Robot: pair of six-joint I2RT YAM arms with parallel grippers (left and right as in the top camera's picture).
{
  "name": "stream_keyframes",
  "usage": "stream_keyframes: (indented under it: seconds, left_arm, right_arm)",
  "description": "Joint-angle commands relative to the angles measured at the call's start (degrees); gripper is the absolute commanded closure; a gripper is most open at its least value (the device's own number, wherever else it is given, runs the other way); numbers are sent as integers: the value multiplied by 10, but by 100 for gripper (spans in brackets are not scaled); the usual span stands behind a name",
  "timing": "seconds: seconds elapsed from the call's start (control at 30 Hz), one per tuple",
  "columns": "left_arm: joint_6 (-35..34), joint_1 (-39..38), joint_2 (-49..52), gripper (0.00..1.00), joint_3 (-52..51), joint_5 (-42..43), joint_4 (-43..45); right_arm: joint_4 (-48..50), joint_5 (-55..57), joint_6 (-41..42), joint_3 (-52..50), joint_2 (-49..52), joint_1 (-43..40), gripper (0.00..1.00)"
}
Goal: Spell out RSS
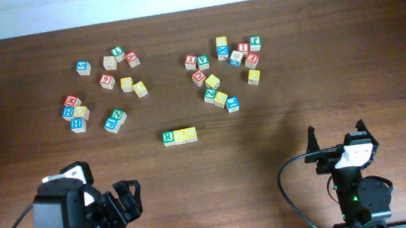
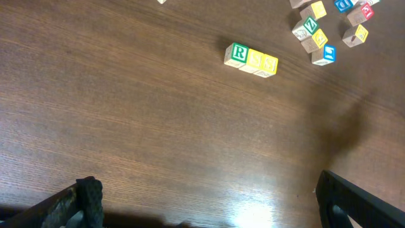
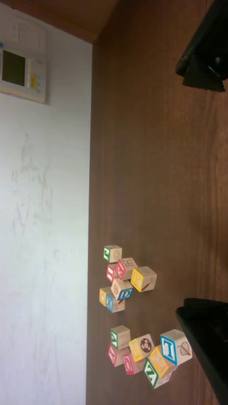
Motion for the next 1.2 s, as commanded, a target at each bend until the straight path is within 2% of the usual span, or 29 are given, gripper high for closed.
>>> stream_keyframes:
  seconds: [0.0,0.63,0.7,0.83,0.97,1.17]
  left_arm:
    - [-5,-3,-2,1,-2,-2,1]
    - [-5,-3,-2,1,-2,-14,-11]
    - [12,-5,-3,1,-3,-15,4]
    - [132,-6,-3,1,-10,31,99]
    - [185,-5,-23,1,-53,34,226]
    - [309,33,-102,1,-207,169,472]
  right_arm:
    - [-5,-1,8,-3,-7,-4,2]
    - [-4,-1,8,-3,-7,-4,2]
    - [-4,-1,8,-3,-7,-4,2]
    - [-4,-1,8,-3,-7,-4,2]
    - [-4,-1,8,-3,-7,-4,2]
    - [-4,-1,8,-3,-7,-4,2]
